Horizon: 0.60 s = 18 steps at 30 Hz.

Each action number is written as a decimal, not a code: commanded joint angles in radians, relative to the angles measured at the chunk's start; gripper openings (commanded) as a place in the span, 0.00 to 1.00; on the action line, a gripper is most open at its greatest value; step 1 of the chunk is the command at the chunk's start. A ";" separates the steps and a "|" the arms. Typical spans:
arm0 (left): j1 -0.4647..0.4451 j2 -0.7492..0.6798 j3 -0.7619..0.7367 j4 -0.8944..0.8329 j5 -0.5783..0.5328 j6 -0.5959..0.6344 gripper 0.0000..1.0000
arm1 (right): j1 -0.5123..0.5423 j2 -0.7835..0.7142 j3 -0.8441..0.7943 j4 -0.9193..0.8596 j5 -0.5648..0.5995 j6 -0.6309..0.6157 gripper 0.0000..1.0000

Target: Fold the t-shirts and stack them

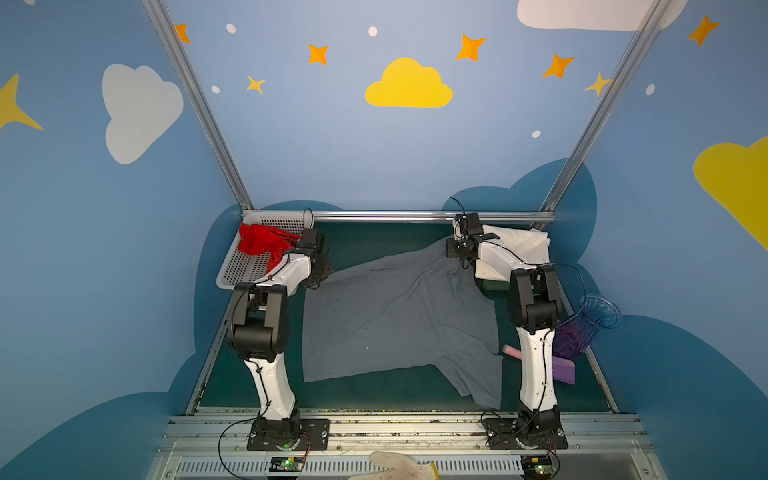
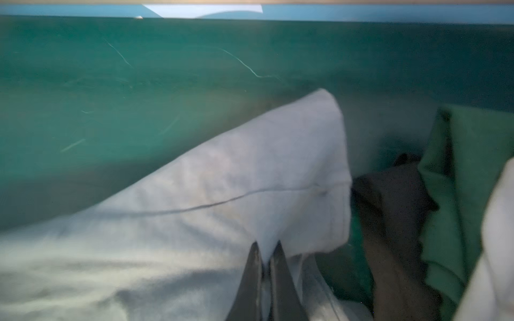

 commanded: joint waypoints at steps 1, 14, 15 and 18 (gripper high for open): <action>0.003 -0.048 -0.051 0.039 -0.049 -0.025 0.04 | -0.007 -0.044 -0.010 0.036 0.064 0.023 0.00; 0.001 -0.043 -0.151 0.059 -0.127 -0.073 0.04 | -0.015 -0.032 -0.017 -0.003 0.084 0.045 0.07; 0.002 -0.044 -0.155 0.058 -0.127 -0.077 0.04 | -0.015 -0.032 -0.014 -0.013 0.080 0.048 0.10; -0.012 -0.059 -0.194 0.074 -0.137 -0.097 0.04 | -0.012 -0.051 -0.023 -0.050 0.044 0.058 0.25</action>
